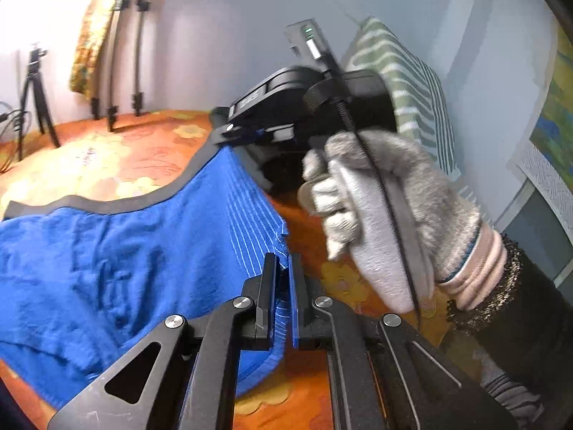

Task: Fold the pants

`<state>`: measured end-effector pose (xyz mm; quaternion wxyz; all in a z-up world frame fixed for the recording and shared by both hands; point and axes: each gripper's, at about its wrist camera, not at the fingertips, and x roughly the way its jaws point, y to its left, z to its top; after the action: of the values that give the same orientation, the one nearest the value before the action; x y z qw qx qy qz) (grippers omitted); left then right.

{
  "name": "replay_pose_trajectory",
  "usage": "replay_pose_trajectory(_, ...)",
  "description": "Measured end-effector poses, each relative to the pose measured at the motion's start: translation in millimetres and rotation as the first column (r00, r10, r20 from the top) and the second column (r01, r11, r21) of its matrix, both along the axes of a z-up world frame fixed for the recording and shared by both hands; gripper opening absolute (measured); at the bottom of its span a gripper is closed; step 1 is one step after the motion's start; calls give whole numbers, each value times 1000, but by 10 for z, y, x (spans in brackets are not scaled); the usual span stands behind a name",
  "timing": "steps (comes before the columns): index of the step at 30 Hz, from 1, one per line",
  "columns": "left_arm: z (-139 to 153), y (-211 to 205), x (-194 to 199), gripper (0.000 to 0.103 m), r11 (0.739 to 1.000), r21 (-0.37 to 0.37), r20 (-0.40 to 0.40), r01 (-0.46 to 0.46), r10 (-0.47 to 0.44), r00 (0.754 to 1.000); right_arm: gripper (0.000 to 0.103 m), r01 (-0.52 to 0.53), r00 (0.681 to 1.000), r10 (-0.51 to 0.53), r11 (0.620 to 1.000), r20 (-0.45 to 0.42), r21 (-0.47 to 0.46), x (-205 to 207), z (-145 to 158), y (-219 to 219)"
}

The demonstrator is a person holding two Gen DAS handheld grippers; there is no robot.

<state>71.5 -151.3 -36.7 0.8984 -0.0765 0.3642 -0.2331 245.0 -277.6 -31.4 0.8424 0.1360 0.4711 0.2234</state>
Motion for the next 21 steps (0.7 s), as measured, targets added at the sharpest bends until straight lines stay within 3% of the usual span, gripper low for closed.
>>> replay_pose_trajectory(8,115,598,-251,5,990,-63,31,-124,126,991,7,-44,998,47,997,43,-65,-127,305,637)
replay_pose_trajectory(14,118,1178,-447,5,957,-151,12,-246,251,968,7,-92,994,100,987,54,-131,-171,396,1285)
replay_pose_trajectory(21,-18,1765,-577,4,918,-158,-27,-364,365,931,7,-153,984,168,965,56,-211,-237,329,2077)
